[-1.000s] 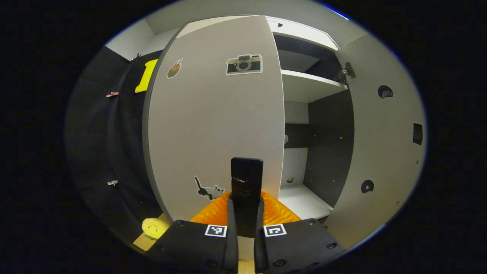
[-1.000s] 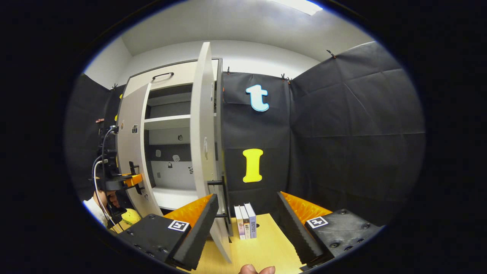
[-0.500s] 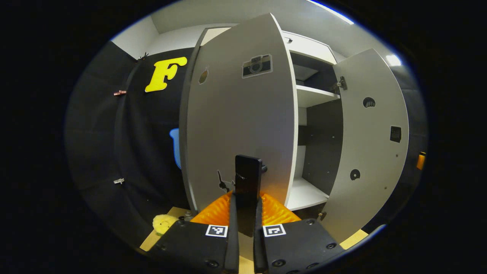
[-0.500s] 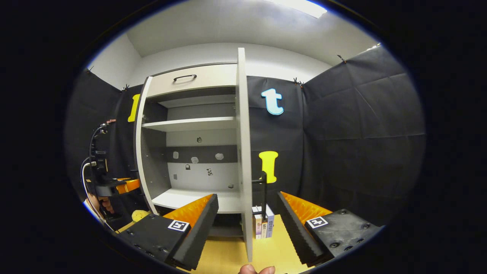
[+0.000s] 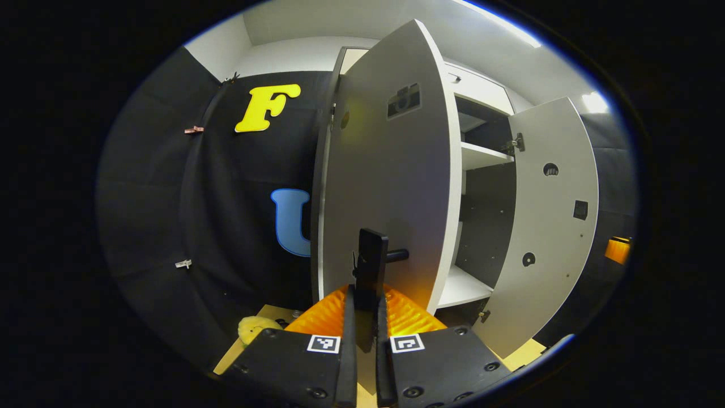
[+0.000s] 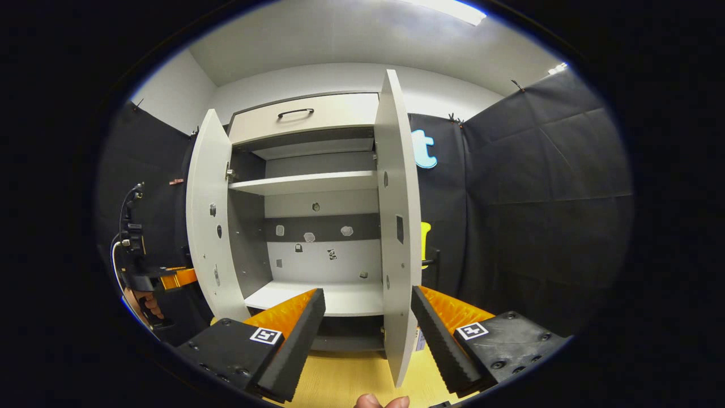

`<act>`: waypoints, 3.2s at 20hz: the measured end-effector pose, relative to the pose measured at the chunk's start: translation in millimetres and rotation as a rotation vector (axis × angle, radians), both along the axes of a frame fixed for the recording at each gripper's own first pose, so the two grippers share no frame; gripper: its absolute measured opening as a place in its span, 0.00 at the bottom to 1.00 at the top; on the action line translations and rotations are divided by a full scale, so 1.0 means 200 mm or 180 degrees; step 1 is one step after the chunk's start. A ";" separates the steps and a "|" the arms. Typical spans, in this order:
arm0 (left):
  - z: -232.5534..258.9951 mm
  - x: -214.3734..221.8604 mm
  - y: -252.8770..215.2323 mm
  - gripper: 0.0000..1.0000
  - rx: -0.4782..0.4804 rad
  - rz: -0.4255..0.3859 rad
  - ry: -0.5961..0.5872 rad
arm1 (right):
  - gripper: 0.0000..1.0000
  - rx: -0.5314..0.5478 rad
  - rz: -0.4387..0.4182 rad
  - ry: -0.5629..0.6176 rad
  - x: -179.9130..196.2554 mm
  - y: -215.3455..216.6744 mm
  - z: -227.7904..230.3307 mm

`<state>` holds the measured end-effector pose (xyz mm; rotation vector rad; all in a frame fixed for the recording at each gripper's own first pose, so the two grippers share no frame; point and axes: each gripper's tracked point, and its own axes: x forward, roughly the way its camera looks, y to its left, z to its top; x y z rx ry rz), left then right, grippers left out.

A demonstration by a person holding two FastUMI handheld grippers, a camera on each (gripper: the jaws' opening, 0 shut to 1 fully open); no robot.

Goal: Open the right door of the double-door shoe cabinet with the right hand, and open the left door with the left hand.

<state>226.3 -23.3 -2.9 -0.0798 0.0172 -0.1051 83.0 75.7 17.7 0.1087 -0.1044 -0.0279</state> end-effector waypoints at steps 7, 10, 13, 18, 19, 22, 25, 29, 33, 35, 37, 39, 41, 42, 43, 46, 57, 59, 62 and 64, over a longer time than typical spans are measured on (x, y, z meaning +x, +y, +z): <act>0.01 -0.01 0.02 0.18 -0.0047 -0.0057 -0.0031 | 0.96 0.0023 -0.0006 0.0014 0.02 0.04 -0.02; 0.00 0.00 0.03 0.17 0.0030 -0.0052 -0.0045 | 0.96 0.0041 -0.0033 0.0013 0.01 0.03 -0.03; 0.00 0.00 0.05 0.17 -0.0001 -0.0043 -0.0054 | 0.96 0.0065 -0.0049 0.0025 0.03 0.04 -0.04; -0.02 0.00 0.12 0.15 -0.0007 0.0121 0.0000 | 0.96 0.0091 -0.0068 0.0045 0.04 0.04 -0.06; -0.02 0.00 0.16 0.13 0.0012 0.0205 0.0009 | 0.96 0.0092 -0.0068 0.0048 0.05 0.04 -0.06; -0.03 0.01 0.18 0.06 -0.0023 0.0228 0.0012 | 0.96 0.0098 -0.0079 0.0042 0.06 0.05 -0.07; -0.02 0.00 0.15 0.05 -0.0062 0.0109 -0.0009 | 0.96 0.0126 -0.0077 0.0047 0.08 0.05 -0.07; -0.01 0.01 0.15 0.05 -0.0123 0.0095 -0.0025 | 0.96 0.0116 -0.0068 0.0071 0.09 0.06 -0.08; -0.01 0.00 0.17 0.05 -0.0123 0.0145 -0.0037 | 0.96 0.0079 -0.0094 0.0049 0.08 0.05 -0.07; 0.01 0.00 0.16 0.05 -0.0156 0.0152 -0.0075 | 0.96 0.0077 -0.0102 0.0062 0.07 0.03 -0.08; 0.01 -0.02 0.16 0.06 -0.0155 0.0181 -0.0093 | 0.96 0.0081 -0.0098 0.0069 0.06 0.03 -0.09; 0.03 -0.03 0.19 0.10 -0.0130 0.0246 -0.0140 | 0.96 0.0069 -0.0088 0.0067 0.06 0.03 -0.09; 0.03 -0.04 0.21 0.16 -0.0095 0.0331 -0.0164 | 0.96 0.0044 -0.0071 0.0067 0.05 0.04 -0.09; 0.04 -0.05 0.22 0.20 -0.0077 0.0357 -0.0172 | 0.96 0.0035 -0.0058 0.0068 0.04 0.04 -0.08; 0.04 -0.07 0.22 0.31 -0.0066 0.0364 -0.0178 | 0.95 0.0025 -0.0037 0.0072 0.04 0.05 -0.09; 0.03 -0.09 0.21 0.62 -0.0042 0.0376 -0.0140 | 0.96 -0.0007 0.0007 0.0074 0.03 0.08 -0.09; 0.08 -0.12 0.15 0.95 0.0088 0.0407 -0.0312 | 0.98 -0.0024 0.0053 0.0039 0.01 0.12 -0.07; 0.07 -0.13 0.12 0.95 0.0120 0.0374 -0.0295 | 0.98 -0.0056 -0.0007 0.0017 0.02 0.12 -0.06; 0.07 -0.13 0.07 0.95 0.0121 0.0281 -0.0284 | 0.98 -0.0076 0.0030 -0.0003 0.00 0.14 -0.03; 0.07 -0.14 0.05 0.95 0.0065 0.0244 -0.0267 | 0.98 -0.0030 0.0054 -0.0025 0.00 0.18 -0.02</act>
